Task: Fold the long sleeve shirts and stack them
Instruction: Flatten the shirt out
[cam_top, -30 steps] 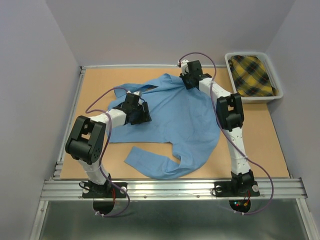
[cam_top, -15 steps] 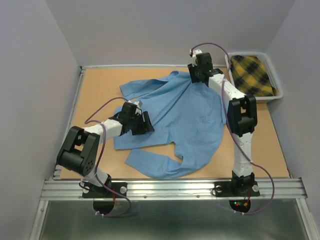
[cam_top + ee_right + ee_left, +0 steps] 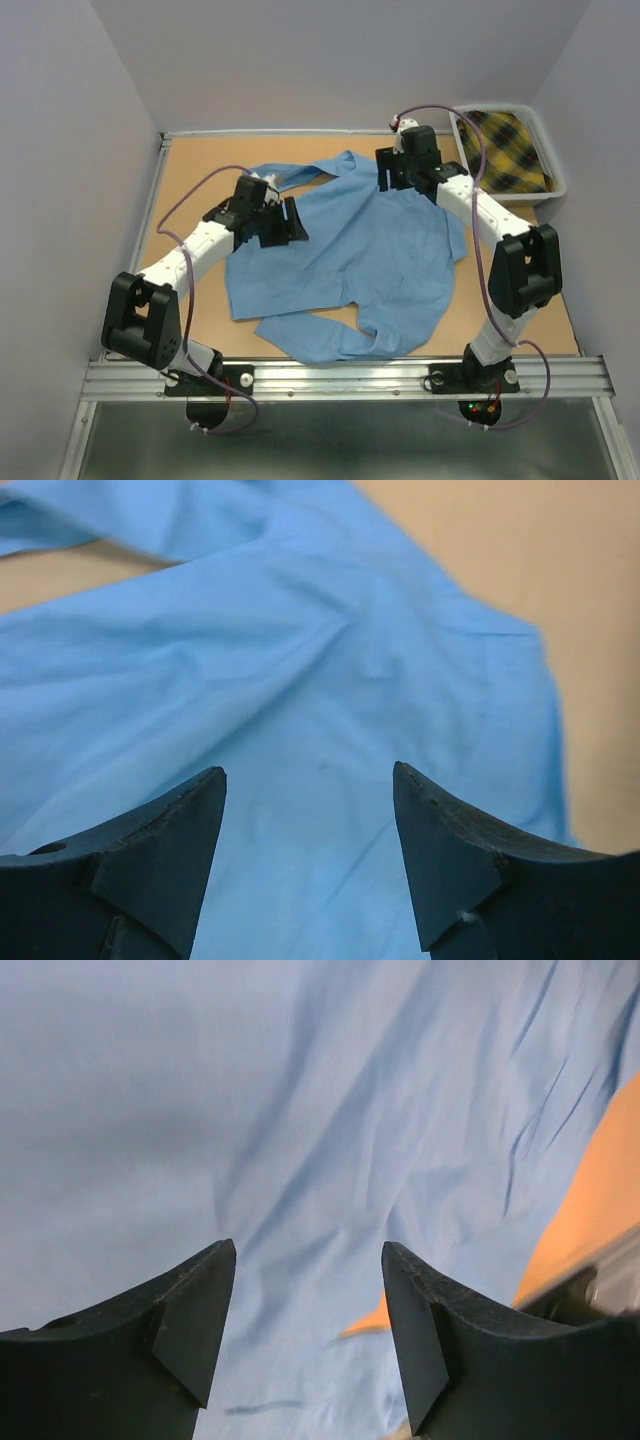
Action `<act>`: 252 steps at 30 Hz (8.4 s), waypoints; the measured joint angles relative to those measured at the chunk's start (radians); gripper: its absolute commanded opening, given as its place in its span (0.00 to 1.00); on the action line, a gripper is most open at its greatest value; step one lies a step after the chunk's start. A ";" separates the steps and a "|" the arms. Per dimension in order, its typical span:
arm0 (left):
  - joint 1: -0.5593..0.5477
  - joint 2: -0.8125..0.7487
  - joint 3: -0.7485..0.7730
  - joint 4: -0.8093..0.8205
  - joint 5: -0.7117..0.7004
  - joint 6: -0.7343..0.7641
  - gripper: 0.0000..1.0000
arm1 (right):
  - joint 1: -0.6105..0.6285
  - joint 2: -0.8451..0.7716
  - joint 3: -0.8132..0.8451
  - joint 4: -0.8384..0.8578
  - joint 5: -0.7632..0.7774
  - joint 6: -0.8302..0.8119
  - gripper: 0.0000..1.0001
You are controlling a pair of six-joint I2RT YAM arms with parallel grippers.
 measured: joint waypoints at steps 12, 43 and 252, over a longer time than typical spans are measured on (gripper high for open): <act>0.325 0.167 0.167 0.028 -0.193 0.050 0.75 | 0.367 -0.109 -0.245 0.021 -0.134 0.153 0.70; 0.148 0.597 0.558 0.019 -0.282 0.347 0.76 | 0.550 -0.121 -0.577 0.176 -0.006 0.241 0.70; 0.329 -0.414 -0.372 0.021 -0.422 -0.321 0.78 | -0.200 -0.731 -0.800 -0.087 -0.024 0.495 0.65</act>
